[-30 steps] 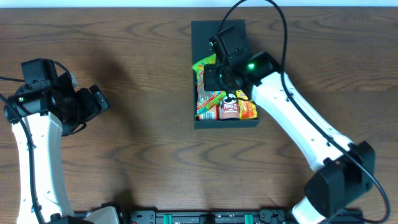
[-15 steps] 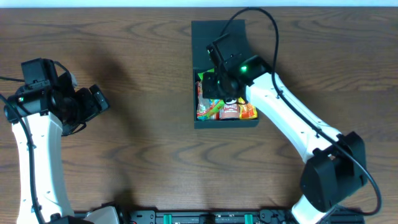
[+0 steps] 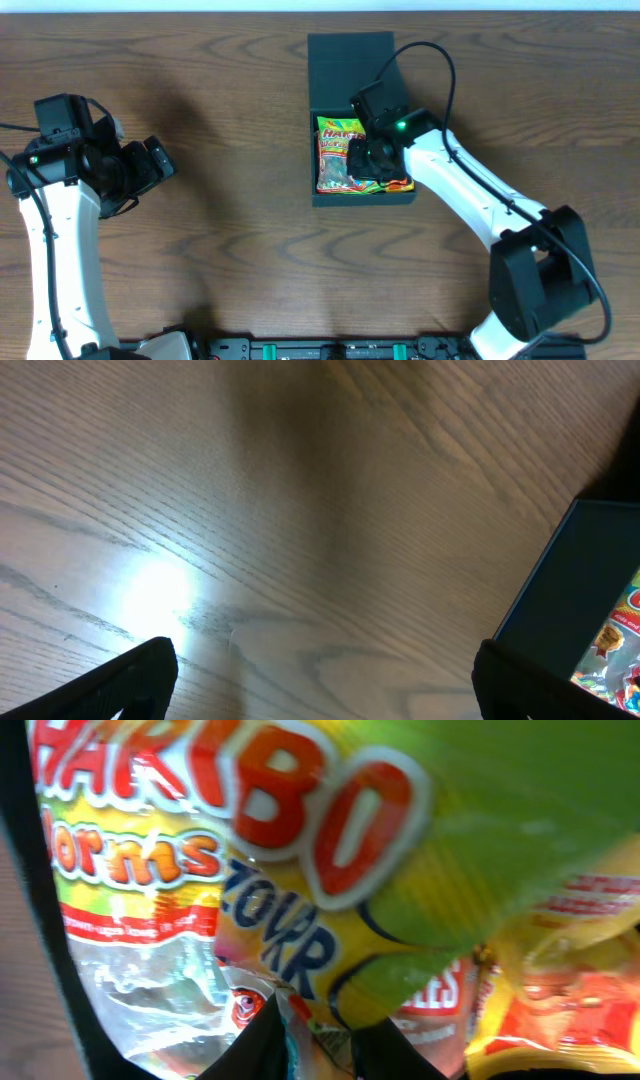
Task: Pack container
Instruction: 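Push the Haribo bag down into the box with the right gripper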
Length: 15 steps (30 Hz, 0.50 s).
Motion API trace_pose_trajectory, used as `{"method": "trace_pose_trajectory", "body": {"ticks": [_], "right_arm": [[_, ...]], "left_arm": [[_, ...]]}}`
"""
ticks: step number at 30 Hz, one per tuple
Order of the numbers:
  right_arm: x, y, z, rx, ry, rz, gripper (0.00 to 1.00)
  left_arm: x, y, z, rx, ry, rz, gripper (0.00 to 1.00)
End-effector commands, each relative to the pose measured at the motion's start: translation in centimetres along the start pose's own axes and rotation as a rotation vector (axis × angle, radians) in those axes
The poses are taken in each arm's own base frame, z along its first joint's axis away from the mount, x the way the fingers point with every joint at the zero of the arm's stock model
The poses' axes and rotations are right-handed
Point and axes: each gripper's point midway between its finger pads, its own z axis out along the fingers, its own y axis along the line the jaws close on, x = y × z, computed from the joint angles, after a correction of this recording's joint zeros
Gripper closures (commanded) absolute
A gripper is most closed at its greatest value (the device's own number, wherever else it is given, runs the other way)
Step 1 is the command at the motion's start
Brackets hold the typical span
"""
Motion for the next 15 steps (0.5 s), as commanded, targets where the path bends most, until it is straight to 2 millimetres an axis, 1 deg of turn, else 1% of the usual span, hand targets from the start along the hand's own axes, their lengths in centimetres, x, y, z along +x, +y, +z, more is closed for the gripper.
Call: {"method": "trace_pose_trajectory", "body": {"ticks": [1,3,6,7,9,10,11,12,13,15], "right_arm": [[0.1,-1.6,-1.0,0.019,-0.016,0.025,0.85],[-0.4,-1.2,-2.9,-0.012,-0.063,0.008,0.84],[-0.9,-0.5,-6.3,-0.063,-0.146,-0.011,0.72],[-1.0,-0.3,-7.5,-0.080,-0.174,-0.021,0.66],[-1.1,-0.1,-8.9,-0.099,-0.207,-0.033,0.60],[-1.1,-0.1,-9.1,-0.102,-0.212,-0.040,0.59],[-1.0,-0.2,-9.2,-0.099,-0.209,-0.048,0.62],[-0.8,-0.2,-9.1,-0.098,-0.201,-0.055,0.79],[-0.5,-0.3,-8.8,-0.093,-0.186,-0.060,0.99],[-0.3,-0.6,-8.1,-0.080,-0.169,-0.072,0.99]], "left_arm": [[0.1,0.3,0.2,-0.005,0.009,0.000,0.05],[0.1,0.2,0.2,-0.005,0.008,0.000,0.05],[0.1,0.2,0.2,-0.005,0.008,0.000,0.05],[0.1,0.2,0.2,-0.005,0.009,0.000,0.05],[0.1,0.3,0.2,-0.005,0.008,0.000,0.05],[0.1,0.2,0.2,-0.005,0.009,0.000,0.05],[0.1,0.2,0.2,-0.005,0.008,0.000,0.05],[0.1,0.3,0.2,-0.005,0.009,0.000,0.05],[0.1,0.3,0.2,-0.005,0.009,0.000,0.05],[0.1,0.3,0.2,-0.005,0.008,0.000,0.05]]}}
